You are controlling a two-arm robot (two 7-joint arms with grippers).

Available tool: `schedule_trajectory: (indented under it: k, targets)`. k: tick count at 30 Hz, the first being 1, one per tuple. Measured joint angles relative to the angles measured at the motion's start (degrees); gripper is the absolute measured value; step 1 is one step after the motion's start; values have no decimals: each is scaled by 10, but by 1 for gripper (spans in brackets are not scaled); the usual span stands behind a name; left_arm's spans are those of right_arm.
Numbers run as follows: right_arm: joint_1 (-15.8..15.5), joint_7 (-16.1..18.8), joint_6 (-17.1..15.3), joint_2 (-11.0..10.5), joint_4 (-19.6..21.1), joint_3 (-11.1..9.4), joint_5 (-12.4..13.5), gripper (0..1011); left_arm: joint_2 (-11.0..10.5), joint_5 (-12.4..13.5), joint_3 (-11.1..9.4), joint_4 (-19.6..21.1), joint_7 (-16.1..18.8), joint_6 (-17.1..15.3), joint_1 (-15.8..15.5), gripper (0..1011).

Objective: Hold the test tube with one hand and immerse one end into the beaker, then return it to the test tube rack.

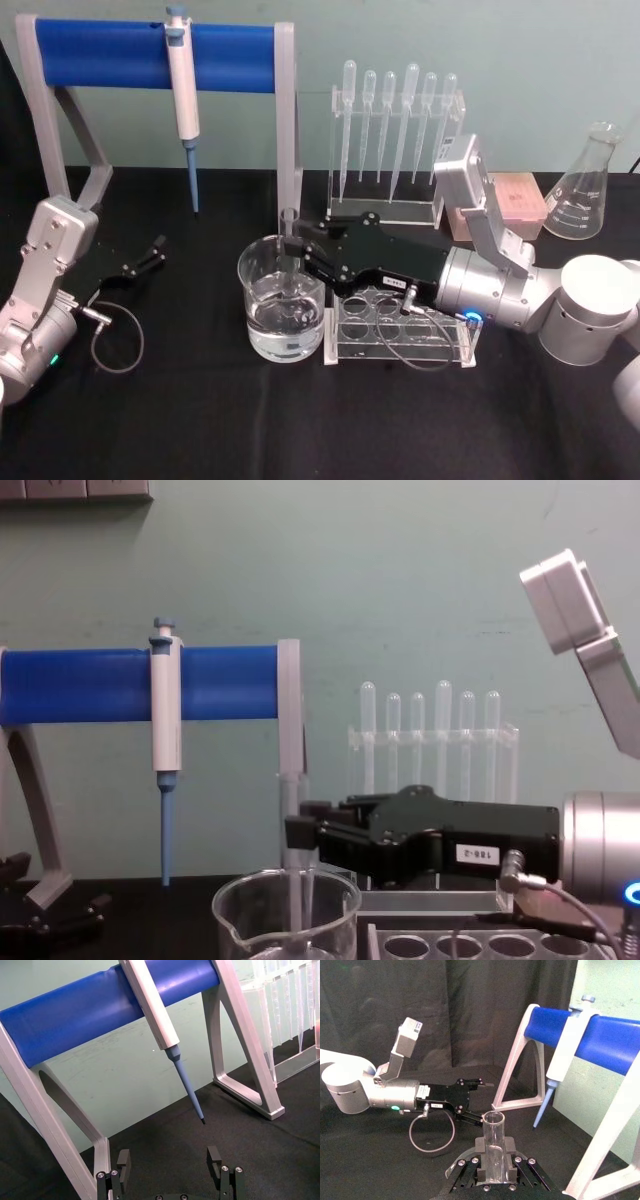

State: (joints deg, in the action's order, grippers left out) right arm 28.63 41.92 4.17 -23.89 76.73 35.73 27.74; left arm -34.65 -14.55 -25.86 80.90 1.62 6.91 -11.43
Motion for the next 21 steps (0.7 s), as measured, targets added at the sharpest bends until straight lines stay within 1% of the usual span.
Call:
schedule_trajectory:
  k: [5,10,15,16,21]
  targets:
    - [8,11,-2,2,4,1,6,226,0,0,0,0,0,0,0,1000]
    - [14,14,-12,-4,21,-2,15,226,0,0,0,0,0,0,0,1000]
    - [19,15,-30,-17,52,-4,26,226,0,0,0,0,0,0,0,1000]
    - [19,15,-30,-17,52,-4,26,226,0,0,0,0,0,0,0,1000]
    - [19,14,-47,-33,85,-5,36,226,0,0,0,0,0,0,0,1000]
